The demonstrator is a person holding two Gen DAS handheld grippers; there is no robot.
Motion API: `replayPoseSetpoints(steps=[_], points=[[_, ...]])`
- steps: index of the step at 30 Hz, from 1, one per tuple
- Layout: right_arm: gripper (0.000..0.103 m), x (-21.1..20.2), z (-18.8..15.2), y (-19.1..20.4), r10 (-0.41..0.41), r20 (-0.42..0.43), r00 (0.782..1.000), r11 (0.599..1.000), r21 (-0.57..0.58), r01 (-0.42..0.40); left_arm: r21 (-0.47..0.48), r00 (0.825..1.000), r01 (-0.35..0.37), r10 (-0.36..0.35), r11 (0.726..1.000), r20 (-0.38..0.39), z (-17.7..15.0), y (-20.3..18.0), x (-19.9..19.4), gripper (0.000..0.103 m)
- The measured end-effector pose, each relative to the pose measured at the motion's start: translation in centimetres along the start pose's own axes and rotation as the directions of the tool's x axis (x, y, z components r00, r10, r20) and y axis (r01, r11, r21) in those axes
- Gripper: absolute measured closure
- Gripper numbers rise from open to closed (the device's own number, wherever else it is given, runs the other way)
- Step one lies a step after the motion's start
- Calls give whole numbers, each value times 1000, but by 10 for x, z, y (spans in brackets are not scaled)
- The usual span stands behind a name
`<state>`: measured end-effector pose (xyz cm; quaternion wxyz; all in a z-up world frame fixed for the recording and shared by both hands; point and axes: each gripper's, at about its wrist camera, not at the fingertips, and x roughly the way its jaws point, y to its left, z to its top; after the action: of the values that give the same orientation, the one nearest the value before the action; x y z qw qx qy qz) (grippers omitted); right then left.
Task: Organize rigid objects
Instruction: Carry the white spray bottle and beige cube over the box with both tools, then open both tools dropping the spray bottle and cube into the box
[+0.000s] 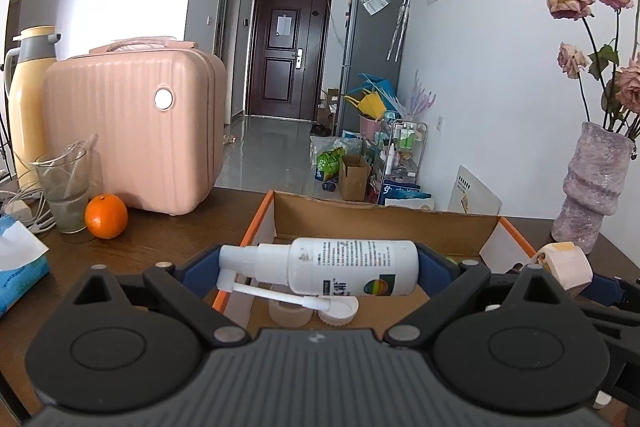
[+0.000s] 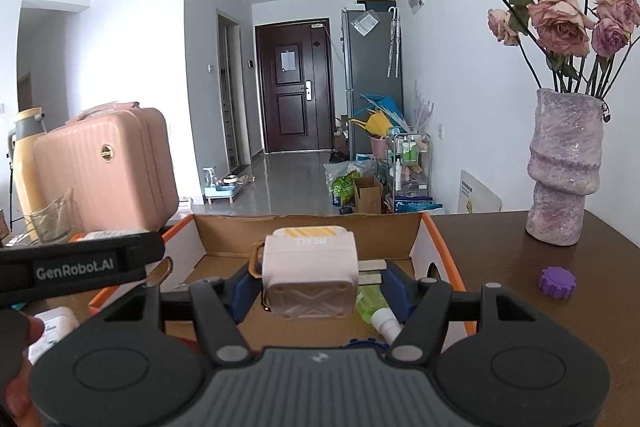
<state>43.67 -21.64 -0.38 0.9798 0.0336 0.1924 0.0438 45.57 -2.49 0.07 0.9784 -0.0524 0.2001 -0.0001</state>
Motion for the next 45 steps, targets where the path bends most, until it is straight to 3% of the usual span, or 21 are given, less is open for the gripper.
replayPoseSetpoints(steps=[18, 27, 41, 45], points=[[39, 67, 16, -5, -26, -93, 995, 1000, -19, 25, 35, 999, 0, 1, 999, -41, 9, -10, 63, 4], [39, 91, 7, -3, -54, -173, 984, 998, -35, 49, 52, 995, -27, 32, 998, -93, 7, -6, 92, 4], [39, 101, -6, -5, -81, -243, 967, 996, -40, 74, 64, 989, -37, 46, 997, -140, -1, -4, 102, 4], [37, 103, -8, -7, -85, -262, 961, 996, -31, 80, 59, 987, -44, 52, 997, -155, -1, -3, 103, 0]])
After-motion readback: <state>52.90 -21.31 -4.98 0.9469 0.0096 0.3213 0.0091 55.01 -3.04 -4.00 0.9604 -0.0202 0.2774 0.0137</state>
